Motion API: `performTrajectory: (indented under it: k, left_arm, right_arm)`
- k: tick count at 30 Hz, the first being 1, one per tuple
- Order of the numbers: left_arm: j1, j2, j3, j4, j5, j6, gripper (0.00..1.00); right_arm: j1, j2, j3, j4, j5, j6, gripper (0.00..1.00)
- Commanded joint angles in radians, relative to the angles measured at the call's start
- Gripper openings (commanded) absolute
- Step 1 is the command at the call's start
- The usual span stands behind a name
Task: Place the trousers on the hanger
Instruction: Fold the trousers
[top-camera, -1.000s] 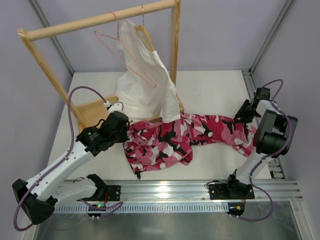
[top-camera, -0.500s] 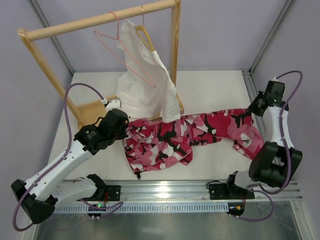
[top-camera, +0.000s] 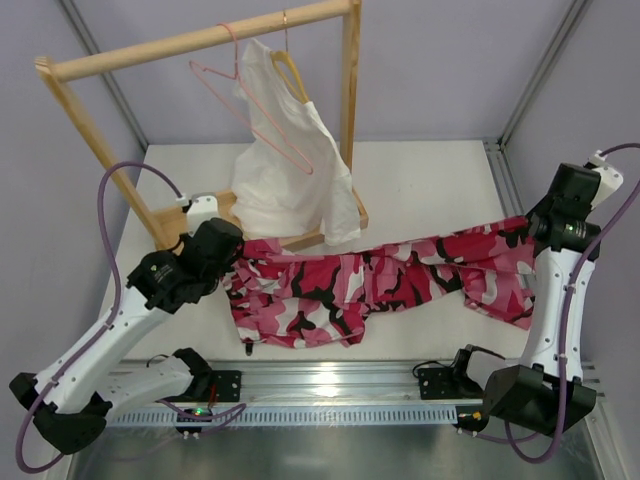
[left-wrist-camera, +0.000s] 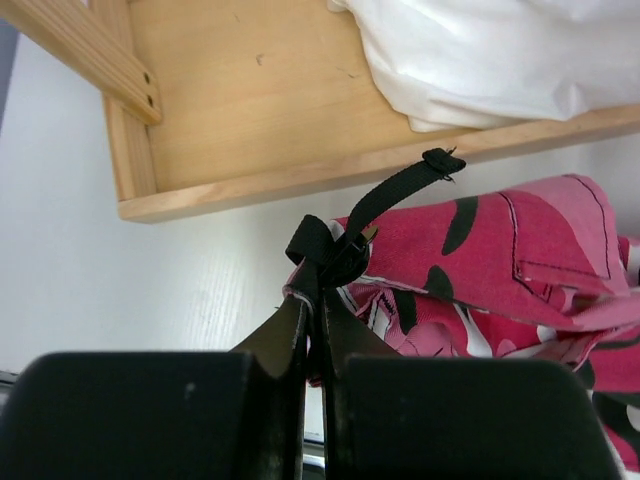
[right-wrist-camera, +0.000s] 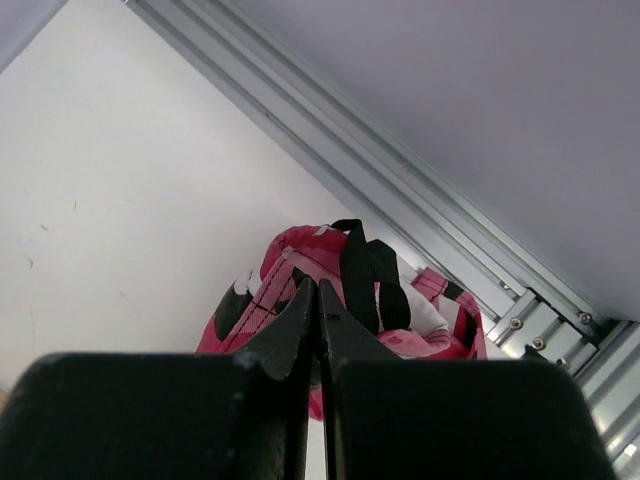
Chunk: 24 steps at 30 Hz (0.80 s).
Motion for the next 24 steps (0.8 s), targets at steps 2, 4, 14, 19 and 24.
performTrajectory:
  k: [2, 4, 14, 19, 24]
  left_arm:
    - [0.007, -0.036, 0.043, -0.055, -0.161, 0.033, 0.0]
    - [0.005, -0.048, 0.024, -0.035, -0.155, 0.047, 0.0]
    - [0.008, -0.12, 0.049, 0.066, -0.012, 0.132, 0.0]
    - [0.01, -0.162, 0.073, 0.083, -0.02, 0.147, 0.0]
    - [0.01, -0.16, 0.076, 0.091, 0.043, 0.171, 0.0]
  right_arm:
    - [-0.003, -0.041, 0.077, 0.0, 0.168, -0.016, 0.04]
    - [-0.003, -0.044, 0.099, 0.003, 0.185, -0.018, 0.04]
    - [-0.005, 0.124, 0.196, 0.033, 0.065, 0.016, 0.04]
    - [-0.005, 0.213, 0.108, 0.098, 0.036, 0.056, 0.04]
    - [-0.005, 0.224, 0.093, 0.144, 0.019, 0.094, 0.04]
